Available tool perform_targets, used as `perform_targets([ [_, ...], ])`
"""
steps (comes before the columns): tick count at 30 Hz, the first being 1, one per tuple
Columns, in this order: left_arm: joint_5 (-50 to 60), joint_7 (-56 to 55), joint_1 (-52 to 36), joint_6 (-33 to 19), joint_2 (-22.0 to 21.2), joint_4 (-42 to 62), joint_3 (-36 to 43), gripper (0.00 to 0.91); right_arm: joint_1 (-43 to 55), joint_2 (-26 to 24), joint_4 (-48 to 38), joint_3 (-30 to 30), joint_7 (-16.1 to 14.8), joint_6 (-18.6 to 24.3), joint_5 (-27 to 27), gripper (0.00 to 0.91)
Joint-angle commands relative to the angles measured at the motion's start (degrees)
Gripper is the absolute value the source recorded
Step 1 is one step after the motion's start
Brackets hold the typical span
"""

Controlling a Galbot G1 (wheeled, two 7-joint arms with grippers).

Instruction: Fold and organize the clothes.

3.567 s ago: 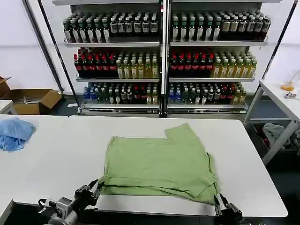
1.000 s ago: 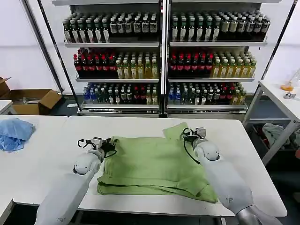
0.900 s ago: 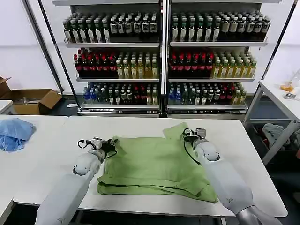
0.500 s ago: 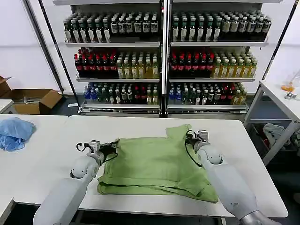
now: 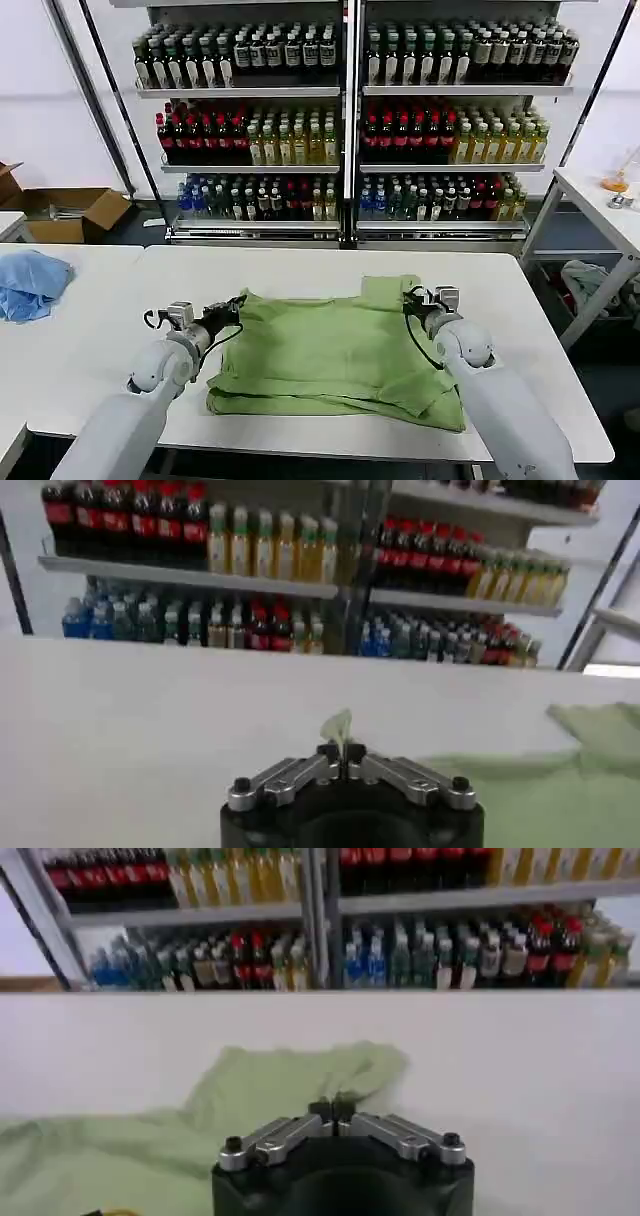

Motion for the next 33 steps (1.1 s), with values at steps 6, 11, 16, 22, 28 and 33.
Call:
perform_targets([
  [6,-2.5,0.3,12.1,-0.4,2.8,-13.7,-6.2,0.060,-12.4,-4.7,20.1,7.0,0.3,0.8,0.6,0.000],
  [11,-1.7,0.0,15.9,0.1,3.6,-17.2,-7.0,0.060,-21.0,-4.6,26.9,8.9,0.7,0.9,-0.5,0.000],
  [16,0.3,0.0,18.6,0.2,4.3,-18.8,-7.5,0.050,-26.2,-3.7,30.6,10.4,1.2,0.7,-2.0,0.000],
  [22,1.9,-0.4,22.6,0.9,5.4,-20.4,-8.2,0.050,-32.3,-3.1,33.3,13.1,1.4,0.4,-3.3,0.000],
  [28,3.1,-0.9,25.8,1.4,5.4,-21.3,-9.2,0.071,-37.2,-2.4,34.1,15.9,2.3,0.0,-4.9,0.000],
  [33,5.5,-0.8,26.7,1.5,5.3,-21.3,-9.0,0.121,-38.2,-1.5,33.5,15.6,2.9,-1.7,-6.3,0.000],
])
